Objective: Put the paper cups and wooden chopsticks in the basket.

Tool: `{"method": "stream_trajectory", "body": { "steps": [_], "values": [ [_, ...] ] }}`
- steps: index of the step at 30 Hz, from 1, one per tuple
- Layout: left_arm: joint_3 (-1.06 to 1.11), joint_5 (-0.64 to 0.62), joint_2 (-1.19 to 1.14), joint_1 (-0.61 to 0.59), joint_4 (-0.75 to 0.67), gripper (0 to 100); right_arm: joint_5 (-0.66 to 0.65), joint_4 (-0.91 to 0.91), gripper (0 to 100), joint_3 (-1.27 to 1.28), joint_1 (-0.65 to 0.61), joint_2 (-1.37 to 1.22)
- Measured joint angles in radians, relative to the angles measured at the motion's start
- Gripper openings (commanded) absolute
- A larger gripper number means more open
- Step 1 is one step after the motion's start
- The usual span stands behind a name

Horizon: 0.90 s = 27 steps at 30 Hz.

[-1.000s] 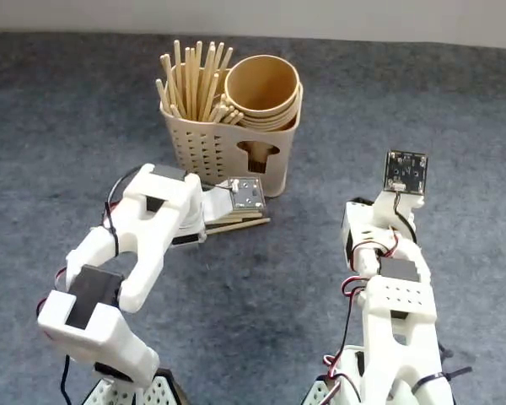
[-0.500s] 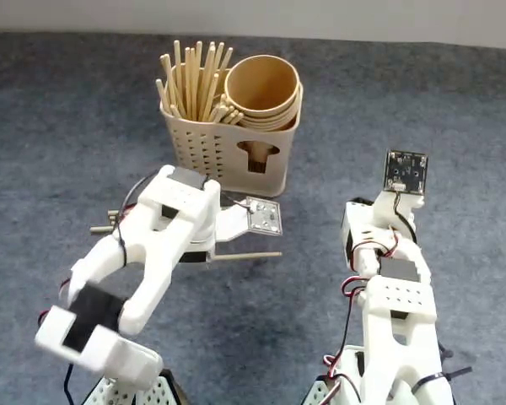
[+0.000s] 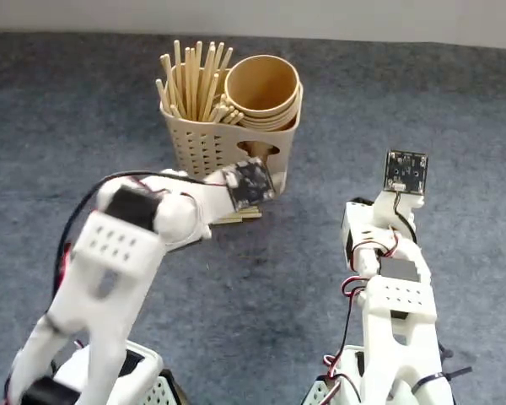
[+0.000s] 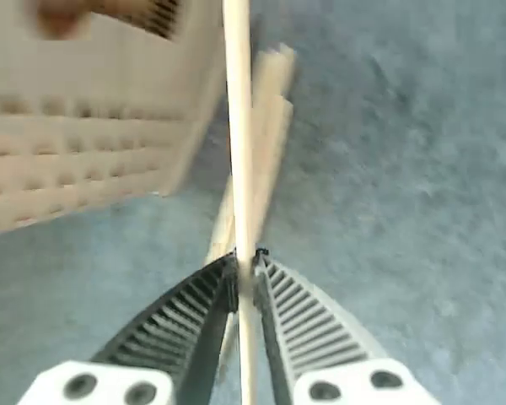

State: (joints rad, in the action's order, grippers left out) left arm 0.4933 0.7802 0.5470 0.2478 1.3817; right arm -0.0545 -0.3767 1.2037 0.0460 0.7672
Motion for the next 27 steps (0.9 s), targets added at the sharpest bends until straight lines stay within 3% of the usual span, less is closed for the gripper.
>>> {"method": "stream_trajectory", "body": {
  "steps": [8,15,20,27],
  "values": [
    [0.000,-0.359,0.250,-0.025,-0.285,0,0.000,0.000,1.0,0.000,0.000,0.000],
    [0.002,-0.585,0.293,-0.041,-0.621,0,0.000,0.000,1.0,0.000,0.000,0.000],
    [0.002,-0.638,0.293,-0.046,-0.809,0,0.000,0.000,1.0,0.000,0.000,0.000],
    [0.002,-0.641,0.292,-0.048,-0.968,0,0.000,0.000,1.0,0.000,0.000,0.000]
  ]
}}
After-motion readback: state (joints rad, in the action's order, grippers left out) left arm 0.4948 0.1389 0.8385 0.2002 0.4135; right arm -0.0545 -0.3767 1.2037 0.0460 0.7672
